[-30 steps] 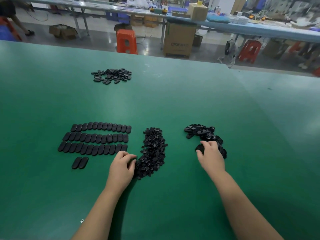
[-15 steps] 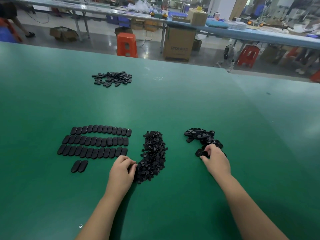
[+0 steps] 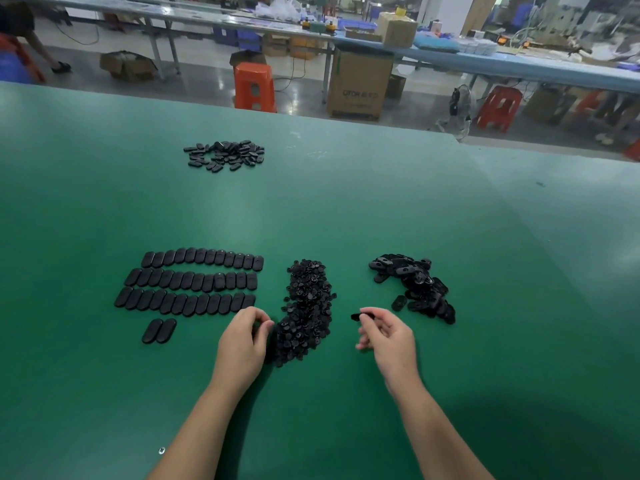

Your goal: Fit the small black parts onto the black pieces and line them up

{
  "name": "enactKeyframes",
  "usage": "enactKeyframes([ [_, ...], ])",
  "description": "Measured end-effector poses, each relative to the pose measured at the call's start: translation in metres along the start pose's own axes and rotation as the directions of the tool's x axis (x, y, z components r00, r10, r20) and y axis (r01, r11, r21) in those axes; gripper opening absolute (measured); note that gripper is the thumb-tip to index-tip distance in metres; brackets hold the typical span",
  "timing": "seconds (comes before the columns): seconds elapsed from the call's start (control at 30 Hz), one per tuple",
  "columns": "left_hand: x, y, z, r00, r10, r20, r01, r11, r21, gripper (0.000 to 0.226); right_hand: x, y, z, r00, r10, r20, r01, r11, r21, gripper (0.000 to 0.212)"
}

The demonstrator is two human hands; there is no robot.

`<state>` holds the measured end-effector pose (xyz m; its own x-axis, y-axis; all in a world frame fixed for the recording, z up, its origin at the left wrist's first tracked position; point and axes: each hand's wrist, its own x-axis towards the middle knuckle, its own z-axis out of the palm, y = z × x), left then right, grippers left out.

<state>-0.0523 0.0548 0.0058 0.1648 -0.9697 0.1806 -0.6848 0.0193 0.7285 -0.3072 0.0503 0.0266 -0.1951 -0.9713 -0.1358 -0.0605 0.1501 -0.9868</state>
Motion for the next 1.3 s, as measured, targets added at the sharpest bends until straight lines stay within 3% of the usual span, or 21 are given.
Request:
enactKeyframes([
  [0.13,-0.002,0.001,-0.003,0.998,-0.068,-0.015,0.066,0.991,-0.117,0.020,-0.011,0.012,0.008,0.998,-0.053,0.038,0.055,0.997,-0.052,0.013],
  [0.33,-0.003,0.010,-0.005,0.991,-0.135,-0.010,0.130,0.967,-0.221,0.017,-0.010,0.015,0.010,0.998,-0.063,0.019,0.063,0.997,-0.052,0.030],
  [0.47,-0.006,0.028,0.000,0.980,-0.198,0.011,0.187,0.904,-0.385,0.015,-0.010,0.016,0.010,0.997,-0.066,0.029,0.069,0.993,-0.097,0.015],
  [0.63,-0.007,0.067,0.015,0.965,-0.228,0.130,0.258,0.727,-0.637,0.016,-0.010,0.017,0.011,0.998,-0.068,0.014,0.068,0.996,-0.056,0.007],
  [0.8,-0.005,0.087,0.027,0.938,-0.246,0.245,0.340,0.507,-0.792,0.019,-0.010,0.019,0.012,0.998,-0.060,0.004,0.060,0.998,-0.032,0.014],
  [0.9,-0.004,0.090,0.031,0.914,-0.277,0.297,0.394,0.425,-0.815,0.021,-0.009,0.020,0.012,0.998,-0.058,0.009,0.058,0.998,-0.036,0.013],
  [1.07,-0.003,0.088,0.035,0.887,-0.308,0.345,0.455,0.446,-0.771,0.017,-0.009,0.020,0.012,0.998,-0.058,0.009,0.058,0.998,-0.035,0.015],
  [1.3,-0.001,0.089,0.037,0.858,-0.331,0.392,0.504,0.399,-0.766,0.009,-0.010,0.019,0.012,0.998,-0.059,0.006,0.059,0.998,-0.026,0.015],
])
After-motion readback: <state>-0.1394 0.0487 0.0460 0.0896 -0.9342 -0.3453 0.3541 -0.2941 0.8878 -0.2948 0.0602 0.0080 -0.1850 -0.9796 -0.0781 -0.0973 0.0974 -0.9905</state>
